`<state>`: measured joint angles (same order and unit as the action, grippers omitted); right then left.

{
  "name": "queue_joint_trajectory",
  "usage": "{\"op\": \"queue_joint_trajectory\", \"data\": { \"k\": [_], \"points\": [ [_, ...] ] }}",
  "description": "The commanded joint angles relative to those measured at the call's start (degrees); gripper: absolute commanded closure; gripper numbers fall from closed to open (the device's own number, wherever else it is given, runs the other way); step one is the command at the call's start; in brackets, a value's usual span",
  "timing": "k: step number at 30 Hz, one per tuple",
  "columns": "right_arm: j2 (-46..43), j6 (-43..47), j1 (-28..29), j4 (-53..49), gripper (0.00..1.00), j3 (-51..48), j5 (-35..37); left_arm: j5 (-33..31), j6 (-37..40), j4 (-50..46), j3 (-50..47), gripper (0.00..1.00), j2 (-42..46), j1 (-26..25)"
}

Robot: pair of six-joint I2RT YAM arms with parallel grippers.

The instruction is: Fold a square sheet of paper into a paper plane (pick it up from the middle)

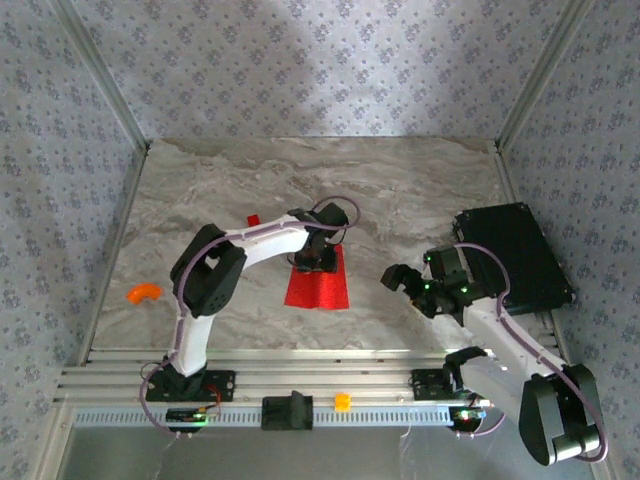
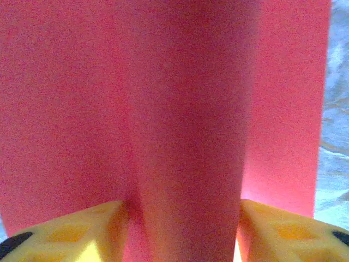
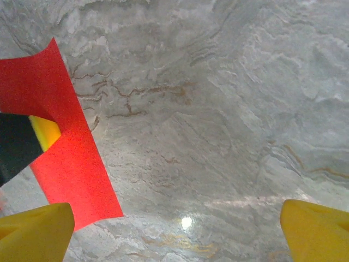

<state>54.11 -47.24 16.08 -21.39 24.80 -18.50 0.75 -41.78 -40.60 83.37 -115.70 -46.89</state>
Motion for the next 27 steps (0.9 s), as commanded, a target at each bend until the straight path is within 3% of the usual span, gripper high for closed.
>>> {"op": "queue_joint_trajectory", "data": {
  "k": [1,10,15,27],
  "points": [
    [-2.69,-1.3,0.44,-4.22,0.01,1.83,1.99,2.28,-0.21,5.02,-0.95,0.52,5.29,-0.28],
    [-5.46,-1.9,0.7,-11.48,0.01,6.18,6.8,8.77,-3.1,12.13,-5.02,0.56,10.63,1.14],
    [-5.06,-3.45,1.1,-10.55,0.01,7.45,7.22,19.33,-6.06,21.07,-10.18,0.57,13.93,3.49],
    [-0.74,-9.08,4.02,-3.46,0.01,6.86,10.06,32.65,-10.96,32.56,-15.79,0.57,13.77,7.52]
  ]
}}
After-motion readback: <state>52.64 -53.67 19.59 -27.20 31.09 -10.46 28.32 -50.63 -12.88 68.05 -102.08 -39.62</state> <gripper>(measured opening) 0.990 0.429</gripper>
